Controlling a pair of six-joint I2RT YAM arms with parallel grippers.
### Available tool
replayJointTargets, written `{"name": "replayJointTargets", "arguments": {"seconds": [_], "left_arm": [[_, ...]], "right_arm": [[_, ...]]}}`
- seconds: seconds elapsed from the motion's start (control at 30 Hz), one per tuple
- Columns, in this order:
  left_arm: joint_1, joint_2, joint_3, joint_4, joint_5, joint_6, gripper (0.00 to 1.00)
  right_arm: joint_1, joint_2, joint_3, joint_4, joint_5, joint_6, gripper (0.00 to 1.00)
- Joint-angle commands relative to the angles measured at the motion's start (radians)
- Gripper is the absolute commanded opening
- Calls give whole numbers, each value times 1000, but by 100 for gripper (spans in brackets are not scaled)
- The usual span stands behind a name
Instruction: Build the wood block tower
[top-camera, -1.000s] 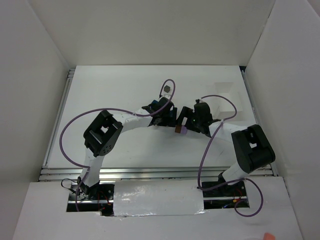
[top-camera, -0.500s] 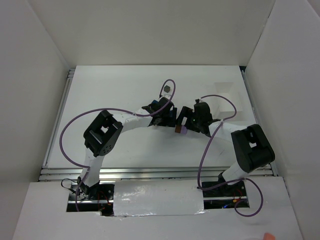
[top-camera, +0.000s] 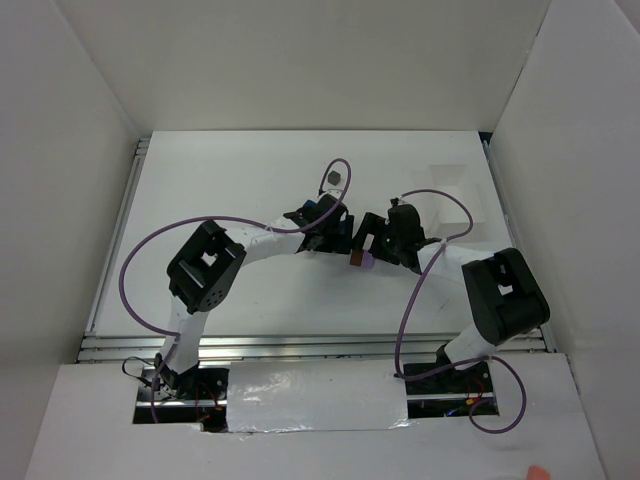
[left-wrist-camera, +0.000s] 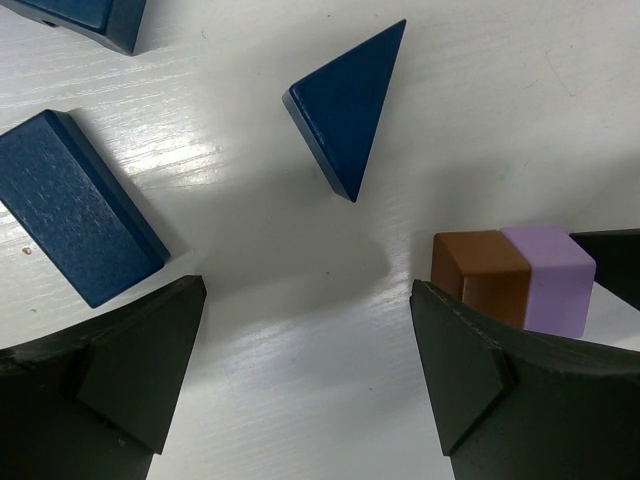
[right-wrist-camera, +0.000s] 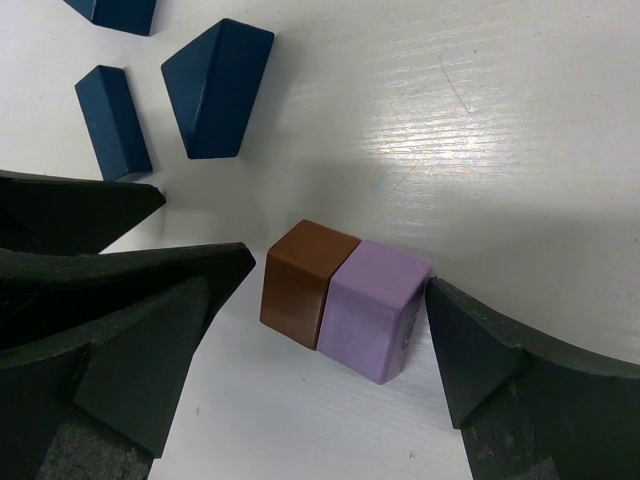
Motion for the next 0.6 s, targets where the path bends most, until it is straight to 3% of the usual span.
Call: {"name": "replayJointTargets", "arguments": {"seconds": [0.0, 0.3, 0.57], "left_arm": [[-32, 43, 8, 35, 127, -26, 99], [-20, -97, -32, 20, 77, 0, 99], [21, -359, -156, -25, -29, -5, 99]], "right_arm": [[27, -7, 35, 85, -78, 19, 100], [0, -186, 26, -24, -13, -33, 100], [-9, -516, 29, -222, 134, -108, 100]]}}
